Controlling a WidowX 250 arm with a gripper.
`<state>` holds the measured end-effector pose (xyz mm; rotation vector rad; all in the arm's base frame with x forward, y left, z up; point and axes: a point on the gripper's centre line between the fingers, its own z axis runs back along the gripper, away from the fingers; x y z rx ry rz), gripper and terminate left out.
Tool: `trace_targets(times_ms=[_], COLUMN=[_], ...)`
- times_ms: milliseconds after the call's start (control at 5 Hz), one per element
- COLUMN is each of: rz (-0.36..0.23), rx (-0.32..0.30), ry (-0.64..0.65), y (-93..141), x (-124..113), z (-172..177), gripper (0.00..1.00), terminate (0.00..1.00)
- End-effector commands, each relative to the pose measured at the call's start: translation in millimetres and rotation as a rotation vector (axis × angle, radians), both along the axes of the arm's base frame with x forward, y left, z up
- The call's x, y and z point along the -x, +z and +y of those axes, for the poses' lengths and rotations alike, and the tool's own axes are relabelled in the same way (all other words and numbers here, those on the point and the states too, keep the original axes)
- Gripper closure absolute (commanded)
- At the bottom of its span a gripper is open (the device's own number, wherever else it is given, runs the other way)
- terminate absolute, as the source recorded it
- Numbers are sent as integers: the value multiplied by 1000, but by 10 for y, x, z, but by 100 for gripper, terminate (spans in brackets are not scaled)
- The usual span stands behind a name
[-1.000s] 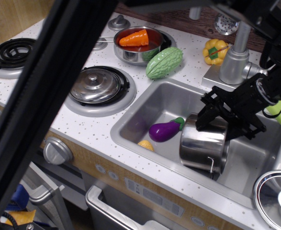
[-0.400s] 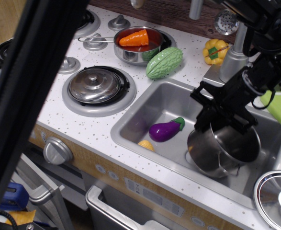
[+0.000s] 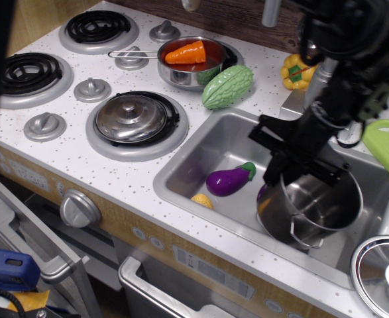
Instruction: Flip pot upright in sink
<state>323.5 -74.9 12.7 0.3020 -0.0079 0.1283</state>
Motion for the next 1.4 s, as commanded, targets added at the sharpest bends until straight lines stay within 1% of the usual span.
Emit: trace_targets(times_ms=[0,200,1000,1200], rz=[-99,-124,-124,-124], rx=[65,57,57,57], ry=[-50,-79,-79,-79], y=[220,168,168,168], x=[-54,-44,-44,-44], z=[88,156,156,156], gripper=[100,0,0,0], terminate=[0,0,0,100])
